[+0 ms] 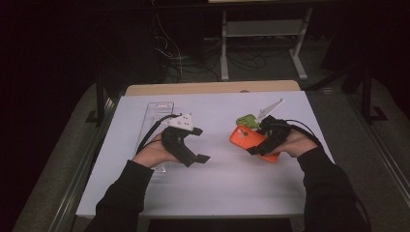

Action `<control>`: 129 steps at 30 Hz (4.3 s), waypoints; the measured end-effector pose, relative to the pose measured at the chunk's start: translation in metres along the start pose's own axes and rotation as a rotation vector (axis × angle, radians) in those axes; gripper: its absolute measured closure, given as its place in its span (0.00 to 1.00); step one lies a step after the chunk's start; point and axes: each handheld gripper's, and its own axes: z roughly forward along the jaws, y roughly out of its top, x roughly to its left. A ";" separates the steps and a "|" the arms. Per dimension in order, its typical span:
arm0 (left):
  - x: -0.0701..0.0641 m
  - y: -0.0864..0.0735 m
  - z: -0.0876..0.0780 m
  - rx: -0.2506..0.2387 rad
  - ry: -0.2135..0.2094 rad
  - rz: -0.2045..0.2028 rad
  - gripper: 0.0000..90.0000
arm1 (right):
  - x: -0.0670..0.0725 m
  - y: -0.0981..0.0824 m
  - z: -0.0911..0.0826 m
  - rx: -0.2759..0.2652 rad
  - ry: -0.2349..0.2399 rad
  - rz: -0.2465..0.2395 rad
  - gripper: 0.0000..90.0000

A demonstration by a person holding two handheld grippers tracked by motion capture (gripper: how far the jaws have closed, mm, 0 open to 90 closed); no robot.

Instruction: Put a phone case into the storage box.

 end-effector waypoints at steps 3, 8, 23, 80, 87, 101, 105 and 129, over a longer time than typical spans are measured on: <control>-0.004 0.000 0.003 0.012 -0.010 0.006 0.00 | 0.004 0.001 0.005 0.007 0.025 -0.053 0.17; -0.011 0.002 0.003 0.015 -0.029 0.026 0.00 | 0.016 0.006 0.014 0.027 0.080 -0.128 0.17; -0.019 0.001 0.011 0.058 -0.093 0.076 0.00 | 0.051 0.019 0.040 0.092 0.200 -0.300 0.17; -0.030 -0.011 0.045 0.220 -0.216 0.143 0.18 | 0.088 0.037 0.033 0.038 0.295 -0.437 0.15; -0.025 -0.015 0.038 0.203 -0.141 0.109 0.18 | 0.071 0.032 0.020 -0.048 0.257 -0.320 0.10; -0.012 -0.020 0.025 0.163 0.111 -0.056 0.18 | 0.029 -0.001 -0.008 -0.190 0.093 0.042 0.04; -0.011 -0.019 0.023 0.157 0.160 -0.118 0.18 | 0.028 -0.012 -0.004 -0.228 0.030 0.120 0.03; -0.011 -0.019 0.029 0.188 0.223 -0.229 0.18 | 0.048 -0.040 0.043 -0.353 -0.131 0.291 0.05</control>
